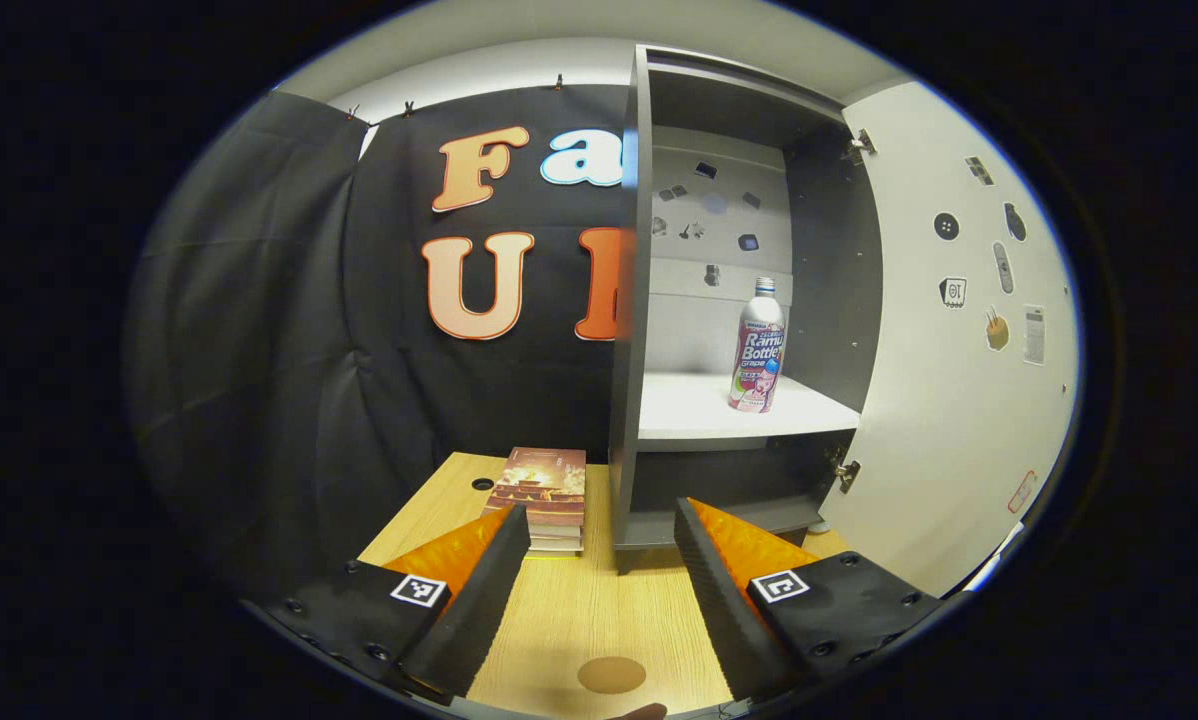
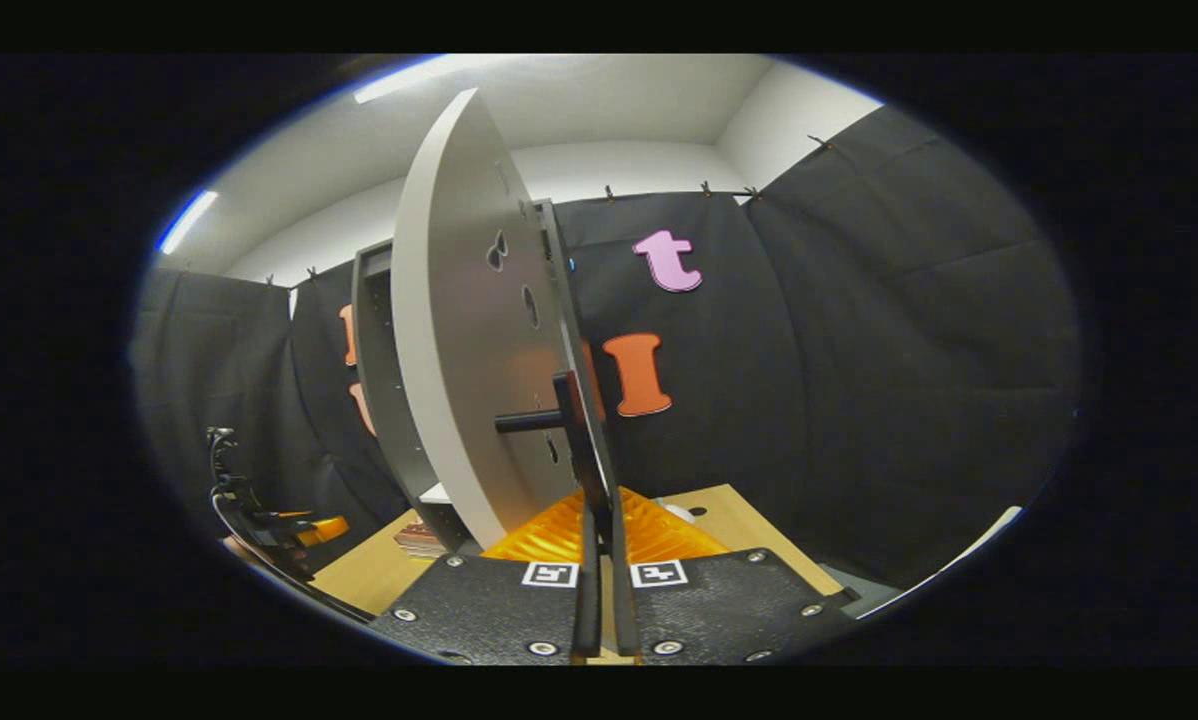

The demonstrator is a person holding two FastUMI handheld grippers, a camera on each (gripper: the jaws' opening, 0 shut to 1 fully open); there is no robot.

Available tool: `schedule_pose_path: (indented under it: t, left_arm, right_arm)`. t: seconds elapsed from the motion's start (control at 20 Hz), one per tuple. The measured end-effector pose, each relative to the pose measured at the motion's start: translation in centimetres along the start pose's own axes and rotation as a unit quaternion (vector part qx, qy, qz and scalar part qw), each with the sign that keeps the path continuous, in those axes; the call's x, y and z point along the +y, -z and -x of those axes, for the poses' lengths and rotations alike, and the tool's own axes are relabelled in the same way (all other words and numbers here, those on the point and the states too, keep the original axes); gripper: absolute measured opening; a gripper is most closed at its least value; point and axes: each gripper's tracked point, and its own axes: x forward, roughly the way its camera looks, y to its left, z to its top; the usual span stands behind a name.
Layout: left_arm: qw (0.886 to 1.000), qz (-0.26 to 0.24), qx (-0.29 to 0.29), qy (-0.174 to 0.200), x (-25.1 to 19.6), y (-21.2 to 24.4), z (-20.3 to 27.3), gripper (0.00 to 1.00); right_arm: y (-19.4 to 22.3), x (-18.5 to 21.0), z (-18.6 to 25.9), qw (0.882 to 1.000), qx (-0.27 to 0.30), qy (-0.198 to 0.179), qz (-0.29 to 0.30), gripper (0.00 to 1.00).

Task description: Open the cabinet door with the right hand, grasp the bottle in the cabinet with the left hand and place it on the coaster, then close the cabinet door with the right hand.

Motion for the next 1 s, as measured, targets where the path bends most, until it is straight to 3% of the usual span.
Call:
schedule_pose_path:
  t: [0.05, 0.15, 0.2, 0.25, 0.35, 0.5, 0.55, 0.6, 0.7, 0.75, 0.8, 1.0]
  left_arm:
    - [1.0, 0.0, -0.003, -0.006, -0.3, -0.3, 0.1, 0.95]
    - [1.0, -0.008, -0.006, -0.01, -1.3, -0.5, -0.1, 0.95]
    - [1.0, -0.012, -0.009, -0.012, -1.7, -0.9, -0.2, 0.95]
    - [1.0, -0.015, -0.012, -0.009, -2.6, -1.3, -0.5, 0.95]
    - [1.0, -0.023, -0.019, 0.004, -4.4, -2.1, -1.3, 0.95]
    - [0.999, -0.029, -0.027, 0.023, -7.4, -3.3, -3.3, 0.95]
    - [0.999, -0.028, -0.028, 0.033, -8.4, -3.7, -4.3, 0.95]
    - [0.998, -0.026, -0.032, 0.04, -9.4, -4.1, -5.2, 0.95]
    - [0.998, -0.026, -0.039, 0.051, -10.8, -5.1, -7.0, 0.95]
    - [0.997, -0.029, -0.04, 0.052, -11.5, -5.4, -8.0, 0.95]
    - [0.997, -0.027, -0.04, 0.057, -12.3, -5.6, -9.1, 0.95]
    - [0.995, -0.033, -0.049, 0.077, -15.6, -6.8, -13.7, 0.95]
  right_arm:
    - [0.0, -0.1, -0.1, 1.0, -0.002, -0.013, -0.006, 0.01]
    - [0.2, 0.0, -0.2, 0.999, -0.003, -0.033, -0.014, 0.02]
    - [0.3, 0.0, -0.2, 0.999, -0.003, -0.033, -0.012, 0.06]
    - [0.2, -0.1, -0.1, 1.0, -0.002, -0.031, -0.007, 0.02]
    - [0.3, 0.3, 0.5, 1.0, 0.002, -0.027, 0.004, 0.08]
    - [-1.5, 0.7, 2.8, 1.0, -0.021, -0.014, 0.013, 0.02]
    - [-2.0, 1.1, 3.8, 0.999, -0.029, -0.013, 0.015, 0.24]
    - [-2.6, 1.7, 4.8, 0.999, -0.038, -0.014, 0.015, 0.02]
    - [-3.3, 2.9, 6.2, 0.998, -0.049, -0.013, 0.031, 0.13]
    - [-3.4, 3.9, 7.1, 0.998, -0.05, -0.01, 0.04, 0.13]
    - [-3.6, 5.1, 8.0, 0.997, -0.053, -0.013, 0.048, 0.02]
    - [-4.1, 12.8, 8.4, 0.993, -0.069, -0.058, 0.081, 0.02]
